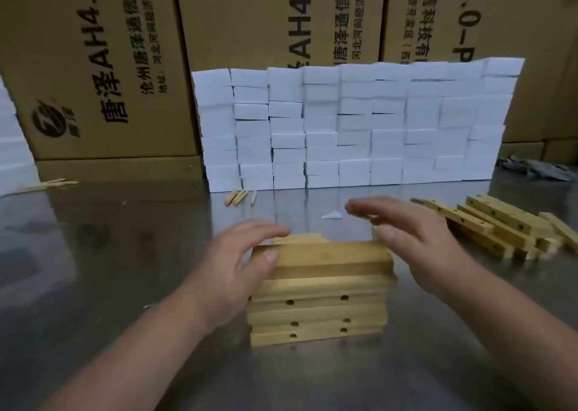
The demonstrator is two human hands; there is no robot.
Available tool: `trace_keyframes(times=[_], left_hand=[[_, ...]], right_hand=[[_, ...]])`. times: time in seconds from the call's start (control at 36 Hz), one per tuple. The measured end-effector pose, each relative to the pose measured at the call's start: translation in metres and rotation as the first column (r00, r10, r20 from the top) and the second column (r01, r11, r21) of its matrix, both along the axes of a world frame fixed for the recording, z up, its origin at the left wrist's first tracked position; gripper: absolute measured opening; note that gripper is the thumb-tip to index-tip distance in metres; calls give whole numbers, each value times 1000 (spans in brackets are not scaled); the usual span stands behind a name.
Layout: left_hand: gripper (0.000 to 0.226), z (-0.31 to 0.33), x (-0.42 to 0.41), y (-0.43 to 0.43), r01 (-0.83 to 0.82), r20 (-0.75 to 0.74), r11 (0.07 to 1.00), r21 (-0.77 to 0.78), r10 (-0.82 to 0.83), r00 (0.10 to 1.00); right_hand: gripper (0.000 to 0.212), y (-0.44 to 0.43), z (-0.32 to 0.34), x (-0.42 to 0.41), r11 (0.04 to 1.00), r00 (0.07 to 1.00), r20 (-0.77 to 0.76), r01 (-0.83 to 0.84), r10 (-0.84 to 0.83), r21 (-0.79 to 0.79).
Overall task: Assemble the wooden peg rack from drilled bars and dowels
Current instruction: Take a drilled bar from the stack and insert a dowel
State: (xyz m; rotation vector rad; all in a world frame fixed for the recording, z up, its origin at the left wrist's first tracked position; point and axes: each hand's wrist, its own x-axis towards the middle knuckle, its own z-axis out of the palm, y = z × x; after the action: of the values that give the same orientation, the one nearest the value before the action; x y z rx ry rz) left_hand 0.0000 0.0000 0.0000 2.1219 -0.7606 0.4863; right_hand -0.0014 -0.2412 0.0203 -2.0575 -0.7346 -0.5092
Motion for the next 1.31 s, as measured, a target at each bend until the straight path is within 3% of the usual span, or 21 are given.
trace_keyframes(times=[0.25, 0.69, 1.08, 1.31], left_hand=[[36, -11, 4, -2, -58, 57, 998, 13, 57, 997], [33, -9, -1, -7, -88, 25, 993, -78, 90, 996], [21, -3, -8, -10, -108, 84, 990, -93, 116, 990], [24, -3, -10, -13, -102, 75, 983, -151, 114, 991]], right_hand=[[30, 4, -17, 5, 990, 1000, -12, 21, -23, -137], [21, 7, -23, 4, 998, 999, 39, -1, 4, -69], [27, 11, -23, 3, 1000, 995, 99, -18, 18, -3], [25, 12, -23, 2, 1000, 990, 139, -20, 21, -8]])
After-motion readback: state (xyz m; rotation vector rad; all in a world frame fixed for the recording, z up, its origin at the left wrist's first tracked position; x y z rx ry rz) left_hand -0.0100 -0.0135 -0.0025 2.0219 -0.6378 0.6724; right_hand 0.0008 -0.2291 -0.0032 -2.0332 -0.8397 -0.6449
